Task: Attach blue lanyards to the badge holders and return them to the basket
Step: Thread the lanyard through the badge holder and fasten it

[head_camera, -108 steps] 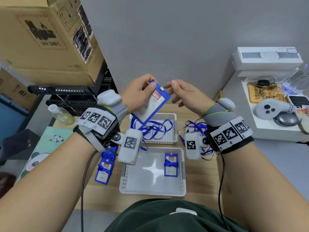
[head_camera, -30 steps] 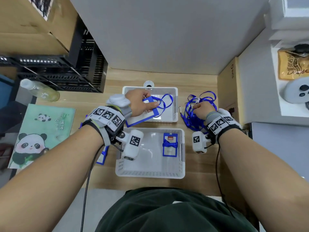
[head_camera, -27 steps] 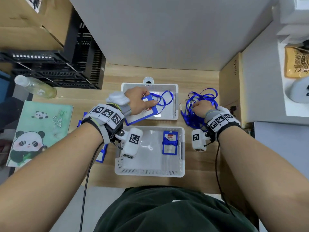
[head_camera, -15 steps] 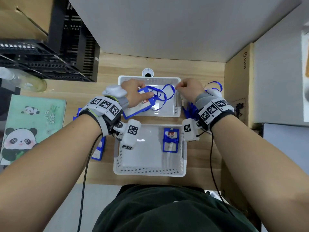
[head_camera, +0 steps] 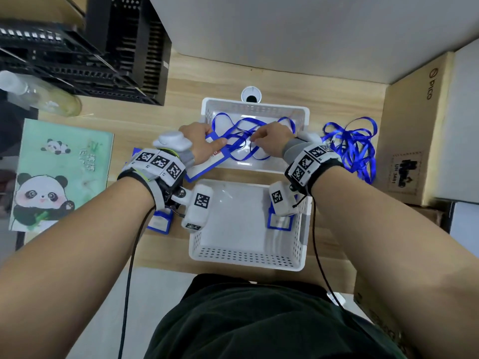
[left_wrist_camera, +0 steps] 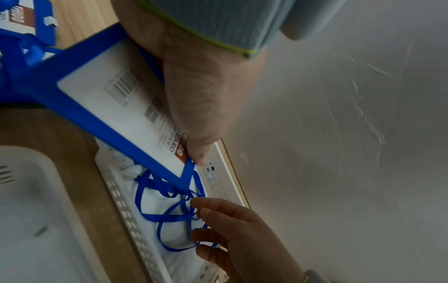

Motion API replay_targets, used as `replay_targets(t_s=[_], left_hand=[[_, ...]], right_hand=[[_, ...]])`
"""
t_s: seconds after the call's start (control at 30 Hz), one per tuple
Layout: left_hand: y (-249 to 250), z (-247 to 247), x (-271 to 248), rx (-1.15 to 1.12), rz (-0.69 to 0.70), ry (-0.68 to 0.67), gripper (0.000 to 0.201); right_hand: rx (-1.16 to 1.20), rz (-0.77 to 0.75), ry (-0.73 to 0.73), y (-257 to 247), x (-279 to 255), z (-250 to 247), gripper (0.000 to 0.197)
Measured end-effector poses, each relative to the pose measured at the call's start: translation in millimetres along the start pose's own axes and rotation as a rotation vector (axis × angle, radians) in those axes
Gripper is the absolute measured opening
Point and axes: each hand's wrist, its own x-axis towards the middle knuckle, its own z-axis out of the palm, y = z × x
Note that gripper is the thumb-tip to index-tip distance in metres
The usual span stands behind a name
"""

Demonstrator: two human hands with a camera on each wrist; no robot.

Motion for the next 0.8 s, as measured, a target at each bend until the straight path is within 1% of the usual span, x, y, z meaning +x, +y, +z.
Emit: replay_targets(t_s=[0.13,0.3,0.47,0.53,0.63,0.8], left_hand=[[-18,0,5,0.015,-0.056,-0.012,0.038],[-32,2,9,0.006,-0.078,0.024,0.043],[-39,-4,8,0.012,-0.086,0.019,0.042],[-40,-6,6,0.010,-0.089,0.024,0.043],[-41,-8,5,0.006,-0.088,0.033,0.045],[-42,-9,0,-0.007,-0.079,0.040,0.041]], right_hand=[[-0.031,-0.020,-0.048,-15,7,13,0.025],[-0.094,-0.054,-0.148,-30,12,32,0.030],[-0.095,-0.110,-0.178,-41,11,42,0.022],[-0.082,-0.145,-0.186,-46,11,47,0.023],[-0.074,-0.140,-0.203,-55,14,58,0.032],[-0.173,-0.114,-0.265,-64,20,71,0.051]])
